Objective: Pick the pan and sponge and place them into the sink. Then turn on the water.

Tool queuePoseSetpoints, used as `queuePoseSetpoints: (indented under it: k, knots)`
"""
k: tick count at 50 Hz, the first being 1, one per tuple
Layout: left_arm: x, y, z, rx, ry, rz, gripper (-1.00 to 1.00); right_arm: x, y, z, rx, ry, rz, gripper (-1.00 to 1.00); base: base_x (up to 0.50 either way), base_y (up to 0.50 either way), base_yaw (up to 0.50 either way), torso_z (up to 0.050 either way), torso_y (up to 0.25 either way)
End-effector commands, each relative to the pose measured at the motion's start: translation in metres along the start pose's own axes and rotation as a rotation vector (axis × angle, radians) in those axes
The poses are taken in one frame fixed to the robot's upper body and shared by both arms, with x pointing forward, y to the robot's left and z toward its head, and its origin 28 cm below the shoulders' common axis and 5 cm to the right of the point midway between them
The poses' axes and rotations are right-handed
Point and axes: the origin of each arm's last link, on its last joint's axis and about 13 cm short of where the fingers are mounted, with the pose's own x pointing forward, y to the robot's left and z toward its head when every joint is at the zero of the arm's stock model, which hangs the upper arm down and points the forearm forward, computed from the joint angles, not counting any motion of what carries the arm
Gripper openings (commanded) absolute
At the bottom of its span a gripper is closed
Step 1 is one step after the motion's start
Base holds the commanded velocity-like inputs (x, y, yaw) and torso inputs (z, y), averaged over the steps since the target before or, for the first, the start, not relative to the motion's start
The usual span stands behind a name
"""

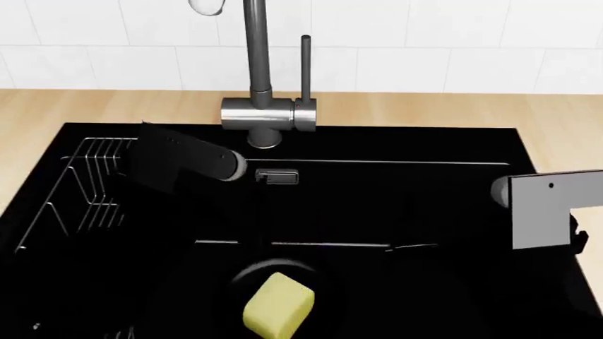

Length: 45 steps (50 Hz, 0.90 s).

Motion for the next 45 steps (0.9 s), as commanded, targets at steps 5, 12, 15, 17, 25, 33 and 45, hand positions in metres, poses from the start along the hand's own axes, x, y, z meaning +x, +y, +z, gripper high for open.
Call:
queuePoseSetpoints:
  k: [5, 12, 15, 17, 25, 33, 45]
  knots:
    - [-0.016, 0.037, 0.004, -0.098, -0.100, 0.128, 1.00, -0.001, -0.001, 0.004, 0.006, -0.032, -0.037, 1.00, 0.00, 0.00, 0.00, 0.000, 0.000]
    - [-0.028, 0.053, 0.005, -0.110, -0.095, 0.190, 1.00, -0.003, -0.002, 0.005, -0.020, -0.040, -0.048, 1.00, 0.00, 0.00, 0.00, 0.000, 0.000]
    - [-0.032, 0.060, 0.002, -0.120, -0.082, 0.217, 1.00, -0.005, -0.003, 0.007, -0.018, -0.048, -0.056, 1.00, 0.00, 0.00, 0.00, 0.000, 0.000]
    - [-0.036, 0.067, 0.001, -0.134, -0.086, 0.236, 1.00, -0.007, -0.003, 0.008, -0.021, -0.056, -0.063, 1.00, 0.00, 0.00, 0.00, 0.000, 0.000]
    - [-0.049, 0.078, -0.005, -0.142, -0.088, 0.290, 1.00, -0.010, -0.005, 0.010, -0.018, -0.064, -0.073, 1.00, 0.00, 0.00, 0.00, 0.000, 0.000]
    - [-0.055, 0.085, -0.007, -0.152, -0.088, 0.320, 1.00, -0.012, -0.006, 0.014, -0.014, -0.085, -0.087, 1.00, 0.00, 0.00, 0.00, 0.000, 0.000]
    - [-0.060, 0.086, -0.006, -0.136, -0.085, 0.315, 1.00, -0.013, -0.007, 0.013, -0.014, -0.097, -0.105, 1.00, 0.00, 0.00, 0.00, 0.000, 0.000]
